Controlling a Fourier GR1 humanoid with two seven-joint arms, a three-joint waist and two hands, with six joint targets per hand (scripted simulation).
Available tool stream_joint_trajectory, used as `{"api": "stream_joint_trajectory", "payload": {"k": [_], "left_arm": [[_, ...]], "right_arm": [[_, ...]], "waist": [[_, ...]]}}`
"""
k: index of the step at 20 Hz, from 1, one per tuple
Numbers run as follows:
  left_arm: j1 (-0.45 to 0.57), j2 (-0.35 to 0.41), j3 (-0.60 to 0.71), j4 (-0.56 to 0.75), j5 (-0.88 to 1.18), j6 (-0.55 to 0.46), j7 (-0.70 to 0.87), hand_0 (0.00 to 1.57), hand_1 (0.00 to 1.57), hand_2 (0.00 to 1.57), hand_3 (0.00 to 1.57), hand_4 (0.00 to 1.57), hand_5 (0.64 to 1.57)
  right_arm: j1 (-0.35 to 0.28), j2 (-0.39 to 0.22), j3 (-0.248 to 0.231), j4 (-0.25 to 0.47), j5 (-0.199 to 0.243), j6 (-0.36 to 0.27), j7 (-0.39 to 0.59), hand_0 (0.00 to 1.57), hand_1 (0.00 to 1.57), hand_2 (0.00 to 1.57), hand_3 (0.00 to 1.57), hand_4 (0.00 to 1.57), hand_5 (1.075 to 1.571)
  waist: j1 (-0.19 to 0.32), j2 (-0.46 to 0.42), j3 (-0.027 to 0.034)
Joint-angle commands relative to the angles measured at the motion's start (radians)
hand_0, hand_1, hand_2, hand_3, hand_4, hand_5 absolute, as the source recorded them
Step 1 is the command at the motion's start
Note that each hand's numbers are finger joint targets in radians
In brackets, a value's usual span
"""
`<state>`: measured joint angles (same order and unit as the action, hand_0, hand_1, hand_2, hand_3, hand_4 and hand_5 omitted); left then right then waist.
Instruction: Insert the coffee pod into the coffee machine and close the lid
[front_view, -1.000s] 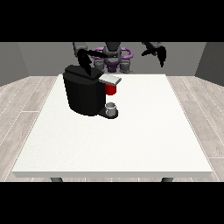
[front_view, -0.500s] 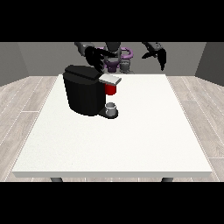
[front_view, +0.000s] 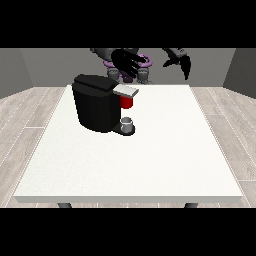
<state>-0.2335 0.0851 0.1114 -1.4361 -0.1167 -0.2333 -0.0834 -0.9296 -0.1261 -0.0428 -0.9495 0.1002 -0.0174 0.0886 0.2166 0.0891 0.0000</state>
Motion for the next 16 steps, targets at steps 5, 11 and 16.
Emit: {"api": "stream_joint_trajectory", "payload": {"k": [5, 11, 16], "left_arm": [[-0.024, 0.033, 0.013, -0.006, 0.038, -0.046, -0.045, 0.00, 0.00, 0.00, 0.00, 0.39, 1.571], [-0.052, 0.027, 0.003, 0.002, 0.022, -0.028, -0.107, 0.00, 0.00, 0.00, 0.00, 0.38, 1.571], [-0.042, 0.011, -0.025, -0.014, 0.024, -0.036, -0.070, 0.00, 0.00, 0.00, 0.00, 0.43, 1.571]], "right_arm": [[-0.170, -0.020, 0.010, 0.044, 0.080, -0.051, 0.040, 0.00, 0.00, 0.00, 0.00, 0.30, 1.571], [-0.258, -0.014, -0.010, 0.076, 0.092, -0.073, 0.004, 0.00, 0.00, 0.00, 0.00, 0.13, 1.571], [-0.305, 0.010, 0.025, 0.126, 0.139, -0.077, 0.047, 0.00, 0.00, 0.00, 0.00, 0.05, 1.571]], "waist": [[0.076, 0.050, -0.0004], [0.102, 0.143, -0.0004], [0.131, 0.108, -0.0005]]}}
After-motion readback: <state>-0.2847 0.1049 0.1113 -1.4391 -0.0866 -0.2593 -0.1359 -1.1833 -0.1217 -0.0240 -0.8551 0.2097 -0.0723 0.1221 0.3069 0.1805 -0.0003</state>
